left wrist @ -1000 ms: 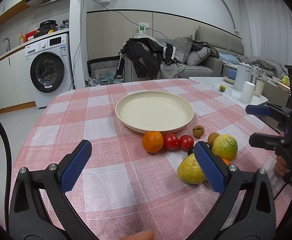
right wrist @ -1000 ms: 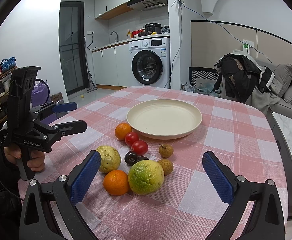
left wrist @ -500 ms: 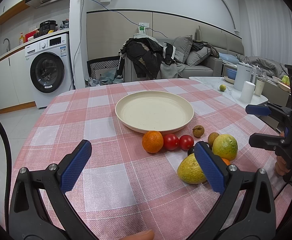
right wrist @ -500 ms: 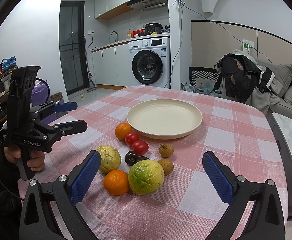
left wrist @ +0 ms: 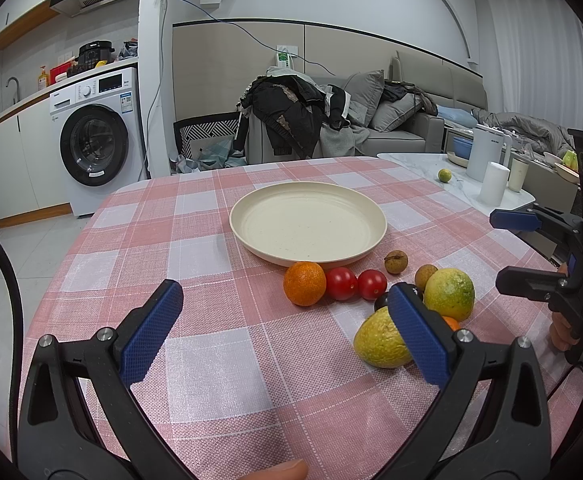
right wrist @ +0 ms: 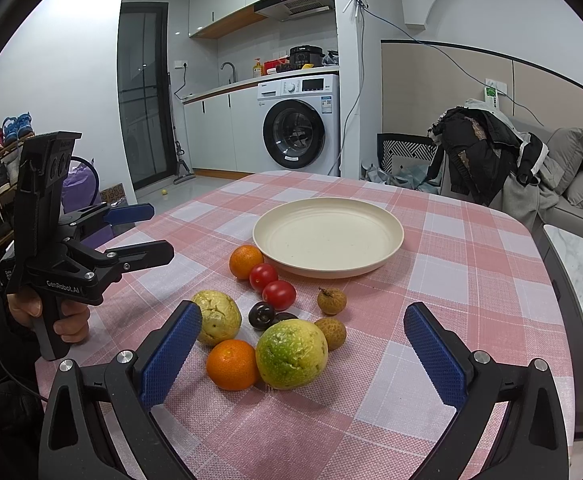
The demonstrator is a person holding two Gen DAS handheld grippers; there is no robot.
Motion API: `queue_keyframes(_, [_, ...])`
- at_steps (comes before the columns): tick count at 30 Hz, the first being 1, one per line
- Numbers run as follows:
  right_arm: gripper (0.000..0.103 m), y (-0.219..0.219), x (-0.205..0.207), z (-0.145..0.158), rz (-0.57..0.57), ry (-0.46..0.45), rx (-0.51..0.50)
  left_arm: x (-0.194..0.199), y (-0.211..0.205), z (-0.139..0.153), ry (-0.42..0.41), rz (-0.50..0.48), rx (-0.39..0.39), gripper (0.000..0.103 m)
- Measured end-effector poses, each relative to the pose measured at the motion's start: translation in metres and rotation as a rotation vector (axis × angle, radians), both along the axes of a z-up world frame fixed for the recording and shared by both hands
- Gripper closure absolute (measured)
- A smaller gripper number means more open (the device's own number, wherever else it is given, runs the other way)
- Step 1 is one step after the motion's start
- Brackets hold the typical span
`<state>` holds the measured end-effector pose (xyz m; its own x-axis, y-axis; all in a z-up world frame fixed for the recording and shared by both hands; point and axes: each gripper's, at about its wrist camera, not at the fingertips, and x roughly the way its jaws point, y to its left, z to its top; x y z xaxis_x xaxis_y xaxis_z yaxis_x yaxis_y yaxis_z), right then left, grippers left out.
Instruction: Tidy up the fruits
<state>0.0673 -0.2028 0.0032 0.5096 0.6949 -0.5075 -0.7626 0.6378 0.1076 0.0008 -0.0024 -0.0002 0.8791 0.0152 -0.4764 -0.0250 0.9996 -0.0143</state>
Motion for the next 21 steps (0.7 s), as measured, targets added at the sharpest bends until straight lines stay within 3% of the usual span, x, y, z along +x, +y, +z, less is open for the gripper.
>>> queue_keyframes(21, [0.0, -0.0013, 0.0005, -0.0037, -0.007, 0.005, -0.006, 0.0001, -0.0007, -0.0001, 0.001, 0.0, 0.002, 0.001])
